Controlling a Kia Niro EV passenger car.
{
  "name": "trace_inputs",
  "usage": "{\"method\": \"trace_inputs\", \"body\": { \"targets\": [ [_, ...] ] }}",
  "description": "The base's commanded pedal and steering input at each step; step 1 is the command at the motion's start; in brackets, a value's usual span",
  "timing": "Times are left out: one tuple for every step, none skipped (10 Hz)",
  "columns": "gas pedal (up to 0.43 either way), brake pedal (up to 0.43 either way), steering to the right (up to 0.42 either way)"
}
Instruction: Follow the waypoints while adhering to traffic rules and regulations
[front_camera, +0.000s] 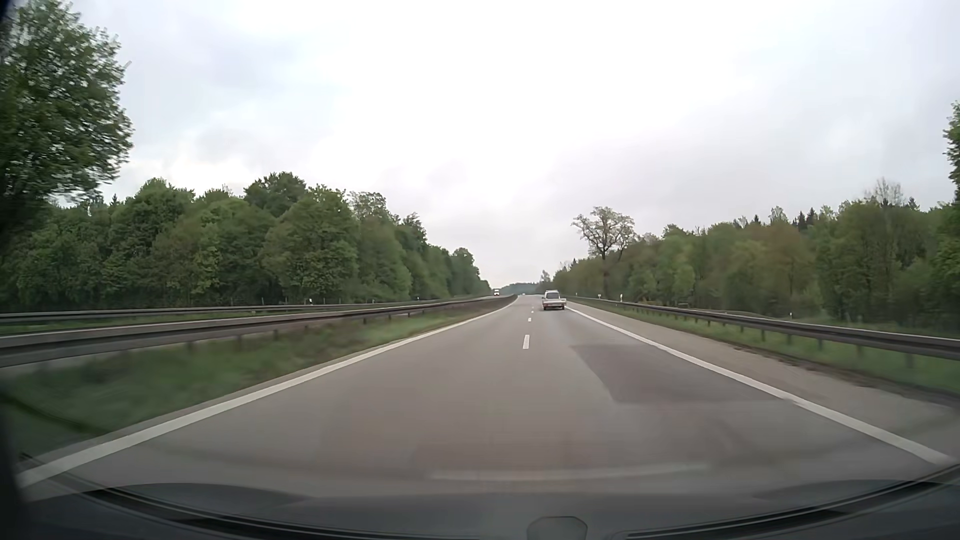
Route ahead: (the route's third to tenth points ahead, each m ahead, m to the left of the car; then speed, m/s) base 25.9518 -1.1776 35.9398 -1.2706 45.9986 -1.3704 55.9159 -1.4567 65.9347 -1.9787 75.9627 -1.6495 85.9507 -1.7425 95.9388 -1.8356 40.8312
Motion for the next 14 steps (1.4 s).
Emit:
{"method": "trace_inputs", "body": {
  "targets": [
    [0.469, 0.000, 0.001],
    [0.469, 0.000, 0.001],
    [0.469, 0.000, 0.001],
    [0.469, 0.000, 0.002],
    [0.469, 0.000, 0.002],
    [0.469, 0.000, 0.003],
    [0.469, 0.000, 0.003],
    [0.469, 0.000, 0.003],
    [0.469, 0.000, 0.003],
    [0.469, 0.000, 0.004],
    [0.469, 0.000, 0.005],
    [0.469, 0.000, 0.005],
    [0.469, 0.000, 0.004],
    [0.469, 0.000, 0.004]
  ]
}}
